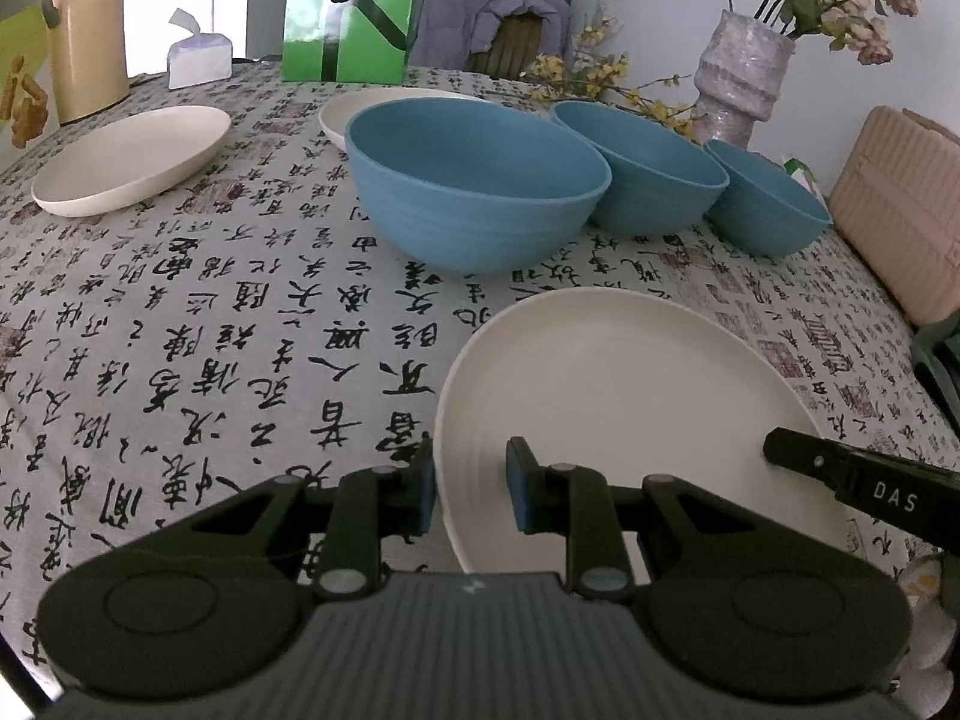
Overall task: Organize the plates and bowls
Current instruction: 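Lower the cream plate beside the blue bowls and open both grippers, then pull both grippers back from the placed plate toward the thermos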
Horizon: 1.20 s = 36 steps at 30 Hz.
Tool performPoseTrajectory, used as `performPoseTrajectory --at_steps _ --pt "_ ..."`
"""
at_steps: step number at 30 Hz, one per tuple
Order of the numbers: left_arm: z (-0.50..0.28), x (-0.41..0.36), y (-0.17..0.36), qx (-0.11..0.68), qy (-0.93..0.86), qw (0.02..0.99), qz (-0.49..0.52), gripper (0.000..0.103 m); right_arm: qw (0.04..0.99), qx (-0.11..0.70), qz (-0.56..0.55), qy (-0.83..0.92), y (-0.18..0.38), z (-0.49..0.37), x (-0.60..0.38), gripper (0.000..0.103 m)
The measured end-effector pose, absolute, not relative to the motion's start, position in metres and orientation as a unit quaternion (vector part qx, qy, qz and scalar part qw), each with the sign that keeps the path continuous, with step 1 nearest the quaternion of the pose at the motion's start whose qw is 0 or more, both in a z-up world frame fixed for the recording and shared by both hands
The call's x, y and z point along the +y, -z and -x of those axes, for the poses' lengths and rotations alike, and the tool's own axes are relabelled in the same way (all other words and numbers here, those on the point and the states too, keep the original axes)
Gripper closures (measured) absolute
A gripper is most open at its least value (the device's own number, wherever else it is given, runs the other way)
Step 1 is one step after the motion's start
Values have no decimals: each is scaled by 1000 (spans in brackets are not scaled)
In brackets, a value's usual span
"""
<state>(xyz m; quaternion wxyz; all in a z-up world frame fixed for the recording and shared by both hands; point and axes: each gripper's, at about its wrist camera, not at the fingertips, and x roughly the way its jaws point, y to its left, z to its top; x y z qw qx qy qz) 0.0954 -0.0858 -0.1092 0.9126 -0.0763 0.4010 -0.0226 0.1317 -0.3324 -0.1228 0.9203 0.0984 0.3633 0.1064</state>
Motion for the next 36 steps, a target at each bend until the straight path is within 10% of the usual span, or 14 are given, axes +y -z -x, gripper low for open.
performPoseTrajectory --at_steps 17,22,36 --pt "-92 -82 107 396 30 915 74 74 924 347 -112 -118 122 -125 -337 86" --pt "-89 -80 103 385 26 920 74 59 928 328 -122 -130 115 -120 -339 52" --pt "-74 -69 88 329 24 941 79 0 940 282 -119 -148 104 -110 -337 0"
